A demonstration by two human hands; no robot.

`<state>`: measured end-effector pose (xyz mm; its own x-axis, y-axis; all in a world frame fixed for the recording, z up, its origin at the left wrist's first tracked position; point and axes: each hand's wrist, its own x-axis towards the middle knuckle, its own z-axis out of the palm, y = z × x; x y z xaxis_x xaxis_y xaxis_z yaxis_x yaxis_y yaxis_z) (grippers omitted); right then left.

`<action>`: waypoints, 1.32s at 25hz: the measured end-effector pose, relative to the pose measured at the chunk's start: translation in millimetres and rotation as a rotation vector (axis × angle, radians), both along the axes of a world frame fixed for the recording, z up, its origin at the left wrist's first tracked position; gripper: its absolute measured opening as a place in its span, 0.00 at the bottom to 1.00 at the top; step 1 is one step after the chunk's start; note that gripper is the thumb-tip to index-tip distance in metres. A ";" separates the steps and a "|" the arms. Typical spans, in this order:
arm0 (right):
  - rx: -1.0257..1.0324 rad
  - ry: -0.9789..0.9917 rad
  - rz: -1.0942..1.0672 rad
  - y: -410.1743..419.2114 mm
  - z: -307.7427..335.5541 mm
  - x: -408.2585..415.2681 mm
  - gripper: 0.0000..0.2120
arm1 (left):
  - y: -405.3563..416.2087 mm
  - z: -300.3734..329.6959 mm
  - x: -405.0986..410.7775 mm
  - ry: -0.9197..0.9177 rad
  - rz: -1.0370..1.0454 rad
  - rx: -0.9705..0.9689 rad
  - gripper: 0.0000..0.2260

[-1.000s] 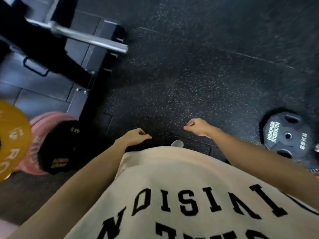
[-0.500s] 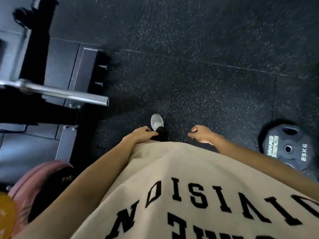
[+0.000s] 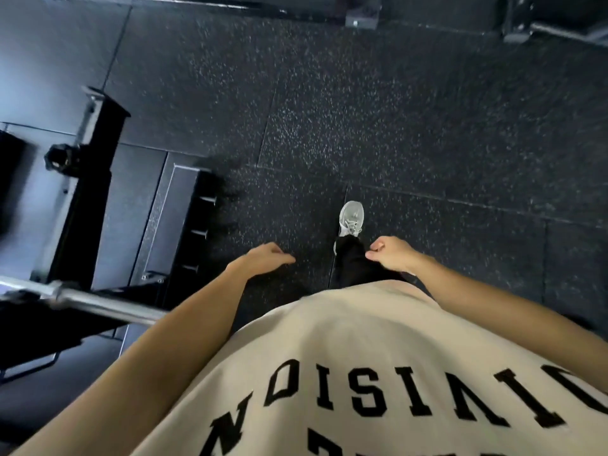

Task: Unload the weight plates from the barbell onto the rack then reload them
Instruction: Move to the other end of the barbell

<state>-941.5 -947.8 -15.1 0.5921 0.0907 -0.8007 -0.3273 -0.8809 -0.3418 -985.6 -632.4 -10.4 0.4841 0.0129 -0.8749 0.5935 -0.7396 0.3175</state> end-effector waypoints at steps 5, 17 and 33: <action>-0.018 0.049 0.139 11.9 -0.2 170.5 0.15 | 6.9 2.1 126.6 0.023 0.098 0.065 0.25; 0.004 0.029 0.481 180.2 8.2 522.8 0.17 | 110.3 -11.9 392.9 -0.017 0.530 0.057 0.24; 0.042 -0.020 0.765 565.0 4.9 908.0 0.13 | 434.0 -10.1 702.0 0.076 0.818 0.024 0.28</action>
<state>-33.6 -382.8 -10.3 0.3664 0.5114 -0.7774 0.3746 -0.8458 -0.3799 -283.6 -198.3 -20.5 0.2532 0.3552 -0.8999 0.9671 -0.0695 0.2447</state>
